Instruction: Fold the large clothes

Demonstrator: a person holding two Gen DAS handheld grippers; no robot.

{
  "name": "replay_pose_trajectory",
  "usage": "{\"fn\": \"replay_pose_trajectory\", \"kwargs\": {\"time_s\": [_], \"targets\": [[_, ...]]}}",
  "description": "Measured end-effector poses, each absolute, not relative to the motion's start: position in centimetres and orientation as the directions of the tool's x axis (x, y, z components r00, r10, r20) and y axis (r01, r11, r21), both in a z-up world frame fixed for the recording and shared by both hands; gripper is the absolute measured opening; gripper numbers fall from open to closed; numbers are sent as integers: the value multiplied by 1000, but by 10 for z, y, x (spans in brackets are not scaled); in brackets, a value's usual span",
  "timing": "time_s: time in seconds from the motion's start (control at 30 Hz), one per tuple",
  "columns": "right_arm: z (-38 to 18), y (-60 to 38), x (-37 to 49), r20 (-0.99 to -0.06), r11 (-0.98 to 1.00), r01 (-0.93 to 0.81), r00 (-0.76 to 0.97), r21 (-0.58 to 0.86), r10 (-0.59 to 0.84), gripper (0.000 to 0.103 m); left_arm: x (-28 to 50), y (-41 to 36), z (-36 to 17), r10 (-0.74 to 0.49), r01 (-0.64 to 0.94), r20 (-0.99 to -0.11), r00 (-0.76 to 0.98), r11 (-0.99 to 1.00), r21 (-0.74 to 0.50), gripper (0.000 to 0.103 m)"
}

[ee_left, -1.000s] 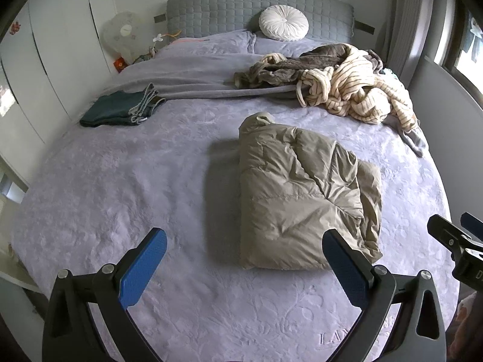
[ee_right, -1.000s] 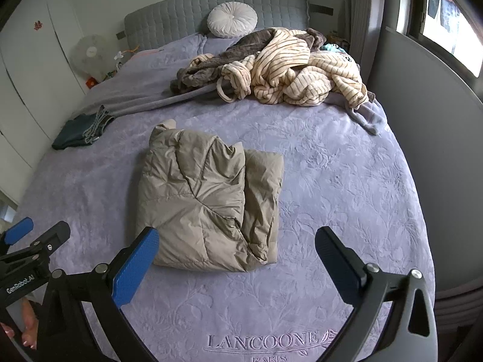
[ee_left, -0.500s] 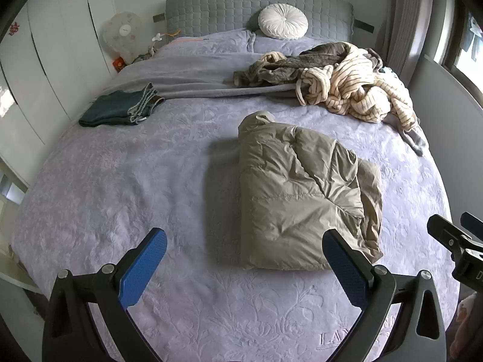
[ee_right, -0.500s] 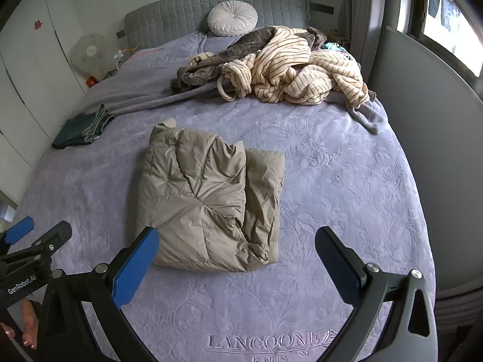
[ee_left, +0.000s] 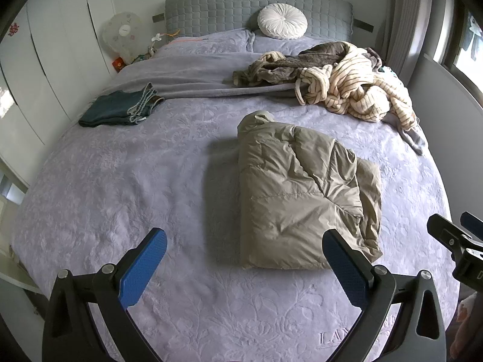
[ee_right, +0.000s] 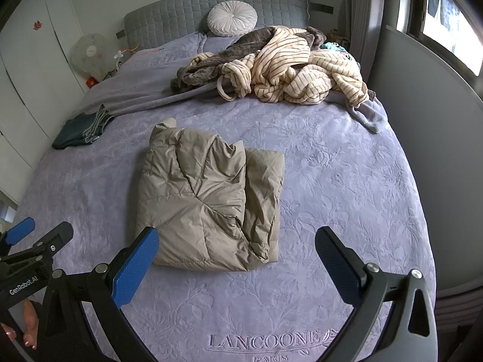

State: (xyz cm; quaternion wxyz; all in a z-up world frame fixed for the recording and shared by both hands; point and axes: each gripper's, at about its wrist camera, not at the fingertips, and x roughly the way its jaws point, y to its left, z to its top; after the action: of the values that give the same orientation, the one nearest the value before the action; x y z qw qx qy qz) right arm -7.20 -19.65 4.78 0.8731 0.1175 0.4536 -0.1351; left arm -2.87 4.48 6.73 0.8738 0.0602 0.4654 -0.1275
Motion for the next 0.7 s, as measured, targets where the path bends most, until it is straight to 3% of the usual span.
{"fn": "replay_pose_trajectory", "kwargs": {"time_s": [0.7], "targets": [[49,-197,-73,-824,938,337,552,82,-126,103,-31,43,68,-163,275,-828,536,961,-12,103]]}}
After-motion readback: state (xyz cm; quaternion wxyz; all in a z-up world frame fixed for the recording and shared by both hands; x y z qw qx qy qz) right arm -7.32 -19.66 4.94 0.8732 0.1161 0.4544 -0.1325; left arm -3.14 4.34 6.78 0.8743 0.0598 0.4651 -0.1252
